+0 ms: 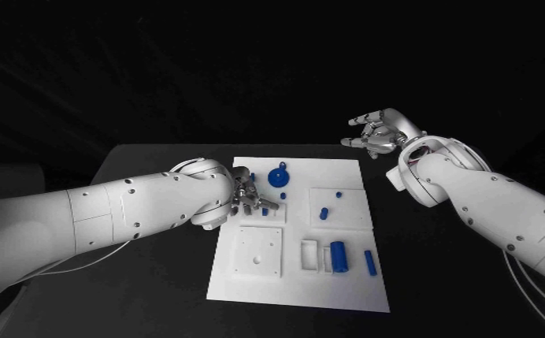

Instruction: Assemble the parts on the task board

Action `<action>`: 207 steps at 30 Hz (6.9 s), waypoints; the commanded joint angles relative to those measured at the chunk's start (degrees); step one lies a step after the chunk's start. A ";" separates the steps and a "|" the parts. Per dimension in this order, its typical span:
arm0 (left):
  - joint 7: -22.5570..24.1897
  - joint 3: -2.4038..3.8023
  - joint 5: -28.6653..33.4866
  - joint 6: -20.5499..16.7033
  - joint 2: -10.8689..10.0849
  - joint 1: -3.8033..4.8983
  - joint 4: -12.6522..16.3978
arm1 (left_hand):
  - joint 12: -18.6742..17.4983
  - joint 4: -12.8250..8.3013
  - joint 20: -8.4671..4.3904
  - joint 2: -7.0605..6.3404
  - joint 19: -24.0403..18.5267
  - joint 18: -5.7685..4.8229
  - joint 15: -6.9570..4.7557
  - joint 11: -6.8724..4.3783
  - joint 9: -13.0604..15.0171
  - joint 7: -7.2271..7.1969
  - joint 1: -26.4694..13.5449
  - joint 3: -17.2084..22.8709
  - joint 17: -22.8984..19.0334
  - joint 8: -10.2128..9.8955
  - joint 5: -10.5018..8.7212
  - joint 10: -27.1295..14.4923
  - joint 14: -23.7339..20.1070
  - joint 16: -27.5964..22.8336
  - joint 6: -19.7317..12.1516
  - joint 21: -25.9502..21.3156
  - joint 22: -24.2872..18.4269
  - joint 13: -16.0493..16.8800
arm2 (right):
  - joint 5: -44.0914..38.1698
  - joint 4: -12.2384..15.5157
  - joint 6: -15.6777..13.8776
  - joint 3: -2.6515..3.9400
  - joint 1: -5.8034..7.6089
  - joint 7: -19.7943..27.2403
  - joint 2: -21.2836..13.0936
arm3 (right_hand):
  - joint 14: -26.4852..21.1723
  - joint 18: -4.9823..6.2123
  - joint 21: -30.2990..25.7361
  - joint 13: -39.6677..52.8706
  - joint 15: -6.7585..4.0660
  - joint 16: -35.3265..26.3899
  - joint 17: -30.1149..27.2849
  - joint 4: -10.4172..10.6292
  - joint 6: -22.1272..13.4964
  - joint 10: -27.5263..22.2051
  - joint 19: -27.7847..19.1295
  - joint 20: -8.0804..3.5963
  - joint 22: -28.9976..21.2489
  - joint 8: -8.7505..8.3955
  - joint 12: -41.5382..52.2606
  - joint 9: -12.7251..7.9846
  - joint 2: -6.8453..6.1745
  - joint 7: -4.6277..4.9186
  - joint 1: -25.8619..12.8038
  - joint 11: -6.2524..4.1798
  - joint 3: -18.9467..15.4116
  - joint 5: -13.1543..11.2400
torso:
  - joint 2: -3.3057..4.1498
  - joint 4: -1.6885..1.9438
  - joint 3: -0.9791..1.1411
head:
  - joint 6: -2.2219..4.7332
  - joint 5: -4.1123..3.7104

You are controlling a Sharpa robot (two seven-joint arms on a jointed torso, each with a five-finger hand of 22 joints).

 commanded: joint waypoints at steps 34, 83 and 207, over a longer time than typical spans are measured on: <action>6.20 3.77 4.65 13.79 9.76 6.48 -27.48 | -6.77 -9.79 0.54 11.06 0.41 -0.34 1.22 2.31 -47.49 5.49 2.73 -2.87 -14.34 0.59 10.86 -0.60 -2.85 -5.45 -13.73 -5.30 0.93 2.14 | 1.21 0.09 -0.37 0.06 -0.04 0.55 0.51 | -0.13 0.52 -0.04 -0.08 -0.22 -0.31 -0.06 0.63 -0.14 -0.26 1.24 0.06 2.26 -0.21 0.18 -0.01 -0.06 0.00 -0.15 -0.22 -0.19 0.70 | 1.84 -1.54 -0.27 | 2.31 1.09; 4.97 3.27 5.62 26.87 12.76 5.11 -33.67 | -6.17 -10.53 0.88 12.32 -0.47 -0.31 1.55 2.58 -48.78 5.73 1.32 -2.78 -14.89 1.12 7.27 -1.68 -4.04 -4.58 -14.52 -5.25 0.99 2.30 | -1.68 -0.09 -0.54 0.33 -0.03 0.42 1.38 | -0.09 0.54 -0.18 -0.20 -0.23 -0.34 -0.11 1.07 -0.18 -0.21 1.26 0.06 2.24 -0.22 0.14 -0.01 -0.15 -0.01 -0.18 -0.23 -0.26 0.99 | 2.31 -1.50 -0.43 | 2.76 0.45; 1.88 -2.72 0.59 -7.62 -4.00 1.63 5.08 | -3.81 -28.59 0.64 17.69 0.48 1.11 0.37 0.75 -22.69 2.38 2.35 10.36 -8.64 2.62 35.87 2.96 -0.22 -2.71 -7.82 -0.28 1.04 0.83 | 0.16 -0.82 0.38 0.32 -0.47 0.31 0.56 | -0.15 0.52 -0.62 -0.21 -0.25 -0.41 -0.11 0.90 -0.19 -0.31 1.24 0.03 2.18 -0.22 0.12 -0.02 -0.02 -0.01 -0.29 -0.24 -0.17 1.65 | 1.08 0.48 0.10 | -0.53 0.25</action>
